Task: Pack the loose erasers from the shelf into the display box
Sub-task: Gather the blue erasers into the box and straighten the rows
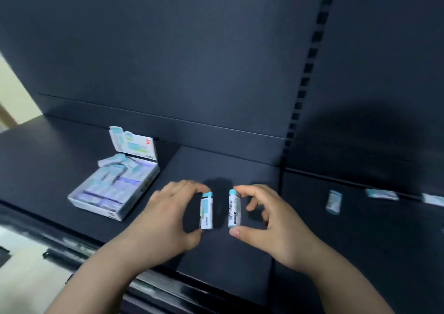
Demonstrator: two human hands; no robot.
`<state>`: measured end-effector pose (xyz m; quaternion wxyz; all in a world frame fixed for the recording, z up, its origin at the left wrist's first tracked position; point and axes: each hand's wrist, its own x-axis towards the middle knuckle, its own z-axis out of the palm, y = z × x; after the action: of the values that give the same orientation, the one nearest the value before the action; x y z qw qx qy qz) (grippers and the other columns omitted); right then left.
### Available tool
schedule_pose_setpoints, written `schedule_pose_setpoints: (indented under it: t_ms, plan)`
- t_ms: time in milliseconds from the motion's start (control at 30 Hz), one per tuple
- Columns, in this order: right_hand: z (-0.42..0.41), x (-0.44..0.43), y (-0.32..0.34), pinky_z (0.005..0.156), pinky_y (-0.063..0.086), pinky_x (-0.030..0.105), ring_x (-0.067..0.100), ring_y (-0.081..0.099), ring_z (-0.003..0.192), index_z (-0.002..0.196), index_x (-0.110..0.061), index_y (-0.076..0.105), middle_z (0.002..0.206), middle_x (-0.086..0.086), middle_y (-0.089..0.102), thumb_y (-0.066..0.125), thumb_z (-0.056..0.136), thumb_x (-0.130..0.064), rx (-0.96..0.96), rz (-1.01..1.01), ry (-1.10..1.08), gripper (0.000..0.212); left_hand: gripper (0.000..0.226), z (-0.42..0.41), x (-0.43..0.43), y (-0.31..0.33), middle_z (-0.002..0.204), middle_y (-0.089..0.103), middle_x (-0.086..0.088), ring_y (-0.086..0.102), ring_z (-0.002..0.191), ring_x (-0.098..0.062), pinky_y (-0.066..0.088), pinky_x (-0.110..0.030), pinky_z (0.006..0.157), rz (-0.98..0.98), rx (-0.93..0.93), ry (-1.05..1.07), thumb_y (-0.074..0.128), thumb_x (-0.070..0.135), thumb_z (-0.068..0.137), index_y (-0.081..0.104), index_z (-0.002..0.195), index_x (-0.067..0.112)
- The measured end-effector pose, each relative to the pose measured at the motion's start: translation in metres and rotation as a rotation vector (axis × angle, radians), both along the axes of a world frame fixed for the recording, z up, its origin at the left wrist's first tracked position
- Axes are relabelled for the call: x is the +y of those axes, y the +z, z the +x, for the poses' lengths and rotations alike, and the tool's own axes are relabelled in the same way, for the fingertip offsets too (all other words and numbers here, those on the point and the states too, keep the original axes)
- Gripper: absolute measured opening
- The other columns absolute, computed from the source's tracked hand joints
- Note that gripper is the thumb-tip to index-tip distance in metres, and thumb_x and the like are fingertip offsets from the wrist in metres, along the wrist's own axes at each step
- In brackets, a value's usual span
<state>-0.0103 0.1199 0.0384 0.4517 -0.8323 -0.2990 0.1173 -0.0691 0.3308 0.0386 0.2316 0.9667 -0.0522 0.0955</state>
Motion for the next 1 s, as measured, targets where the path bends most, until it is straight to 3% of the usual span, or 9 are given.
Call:
schedule_pose_setpoints:
  t_ms: [133, 233, 333, 500, 633, 800, 900, 1000]
  plan:
    - [-0.003, 0.102, -0.005, 0.083, 0.031, 0.001, -0.008, 0.044, 0.1, 0.125, -0.039, 0.045, 0.116, -0.027, 0.041, 0.075, 0.072, -0.032, -0.011, 0.046, -0.03, 0.062, 0.061, -0.018, 0.105, 0.005, 0.112, 0.051, 0.026, 0.046, 0.112, -0.004, 0.036, -0.028, 0.091, 0.066, 0.001, 0.122, 0.048, 0.052, 0.056, 0.048, 0.116, 0.042]
    - [-0.001, 0.159, -0.007, 0.092, 0.034, 0.006, -0.006, 0.043, 0.106, 0.13, -0.035, 0.043, 0.116, -0.028, 0.038, 0.074, 0.074, -0.033, -0.037, -0.007, -0.054, 0.064, 0.064, -0.019, 0.163, 0.01, 0.124, 0.053, 0.018, 0.045, 0.119, -0.009, 0.028, -0.027, 0.085, 0.155, 0.084, 0.171, 0.054, 0.045, 0.059, 0.049, 0.123, 0.038]
    - [0.01, 0.198, -0.007, 0.107, 0.033, 0.026, 0.008, 0.036, 0.122, 0.136, -0.028, 0.039, 0.128, -0.018, 0.038, 0.069, 0.078, -0.036, -0.137, -0.145, -0.082, 0.066, 0.067, -0.004, 0.192, 0.01, 0.134, 0.043, 0.02, 0.036, 0.128, -0.008, 0.024, -0.026, 0.09, 0.184, 0.163, 0.119, 0.065, 0.036, 0.068, 0.042, 0.131, 0.039]
    - [0.033, 0.238, -0.012, 0.107, 0.03, 0.032, 0.016, 0.032, 0.127, 0.139, -0.024, 0.034, 0.14, -0.007, 0.037, 0.064, 0.081, -0.043, -0.27, -0.401, -0.083, 0.068, 0.071, 0.027, 0.2, -0.005, 0.147, 0.029, 0.02, 0.021, 0.136, -0.003, 0.019, -0.023, 0.091, 0.196, 0.241, 0.026, 0.064, 0.03, 0.079, 0.027, 0.139, 0.042]
    - [0.035, 0.242, -0.014, 0.107, 0.028, 0.033, 0.015, 0.031, 0.129, 0.14, -0.027, 0.03, 0.141, -0.008, 0.033, 0.059, 0.082, -0.051, -0.236, -0.36, -0.147, 0.069, 0.069, 0.026, 0.209, -0.007, 0.153, 0.008, 0.022, 0.01, 0.139, -0.003, 0.015, -0.028, 0.106, 0.14, 0.261, 0.053, 0.055, 0.032, 0.088, 0.016, 0.144, 0.04]
    - [0.02, 0.207, -0.018, 0.11, 0.027, 0.03, 0.009, 0.028, 0.131, 0.139, -0.03, 0.033, 0.141, -0.01, 0.029, 0.05, 0.088, -0.049, -0.178, -0.279, -0.288, 0.057, 0.053, 0.022, 0.204, -0.001, 0.143, 0.037, 0.018, 0.032, 0.132, -0.006, 0.025, -0.029, 0.1, 0.096, 0.051, 0.118, 0.056, 0.027, 0.087, 0.038, 0.137, 0.034]
    - [0.008, 0.177, -0.017, 0.112, 0.026, 0.03, 0.007, 0.027, 0.131, 0.138, -0.031, 0.035, 0.139, -0.012, 0.028, 0.049, 0.087, -0.051, -0.179, -0.287, -0.337, 0.056, 0.045, 0.032, 0.17, 0.002, 0.116, 0.064, 0.01, 0.06, 0.106, -0.015, 0.042, -0.032, 0.082, 0.181, -0.117, 0.006, 0.062, 0.023, 0.073, 0.061, 0.117, 0.027]
    - [-0.002, 0.138, -0.012, 0.111, 0.026, 0.026, 0.003, 0.027, 0.129, 0.136, -0.033, 0.037, 0.132, -0.02, 0.027, 0.049, 0.086, -0.052, -0.152, -0.289, -0.397, 0.055, 0.046, 0.044, 0.124, 0.005, 0.102, 0.067, 0.011, 0.064, 0.093, -0.014, 0.042, -0.029, 0.078, 0.233, -0.173, -0.101, 0.06, 0.029, 0.063, 0.066, 0.109, 0.026]
